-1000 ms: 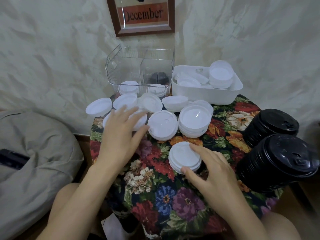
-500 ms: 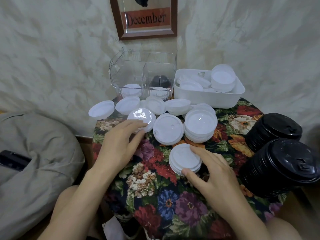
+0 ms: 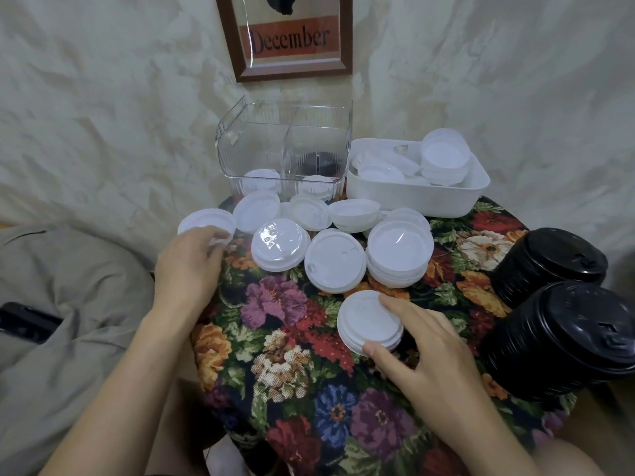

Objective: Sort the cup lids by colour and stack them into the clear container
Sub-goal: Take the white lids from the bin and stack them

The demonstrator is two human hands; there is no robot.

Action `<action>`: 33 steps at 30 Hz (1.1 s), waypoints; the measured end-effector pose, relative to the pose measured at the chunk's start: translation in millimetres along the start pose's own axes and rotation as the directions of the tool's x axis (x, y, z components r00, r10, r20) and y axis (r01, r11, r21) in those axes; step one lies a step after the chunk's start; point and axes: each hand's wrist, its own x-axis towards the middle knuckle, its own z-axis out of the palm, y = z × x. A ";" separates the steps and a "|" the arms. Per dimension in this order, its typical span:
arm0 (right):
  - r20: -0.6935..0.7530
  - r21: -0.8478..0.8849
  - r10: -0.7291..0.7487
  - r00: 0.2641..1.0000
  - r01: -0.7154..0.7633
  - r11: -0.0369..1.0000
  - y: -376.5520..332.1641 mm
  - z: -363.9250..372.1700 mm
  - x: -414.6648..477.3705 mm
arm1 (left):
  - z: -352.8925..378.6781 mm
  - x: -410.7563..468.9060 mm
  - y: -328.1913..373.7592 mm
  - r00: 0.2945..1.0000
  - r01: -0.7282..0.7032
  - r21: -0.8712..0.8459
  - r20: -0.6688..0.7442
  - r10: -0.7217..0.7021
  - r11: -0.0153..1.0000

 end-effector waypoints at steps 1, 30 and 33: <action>0.001 -0.003 0.000 1.000 0.000 1.000 0.0 0.0 0.0 | -0.7 -3.3 -0.2 1.000 -0.003 -0.016 -0.006 0.003 1.000; -0.020 -0.014 -0.030 0.999 0.030 0.999 1.7 1.7 0.1 | 39.7 69.8 119.4 0.883 -0.407 0.163 0.324 0.341 0.899; -0.015 -0.016 -0.032 0.999 0.031 0.999 2.2 0.8 -0.4 | 40.0 74.0 120.6 0.874 -0.402 0.133 0.352 0.337 0.906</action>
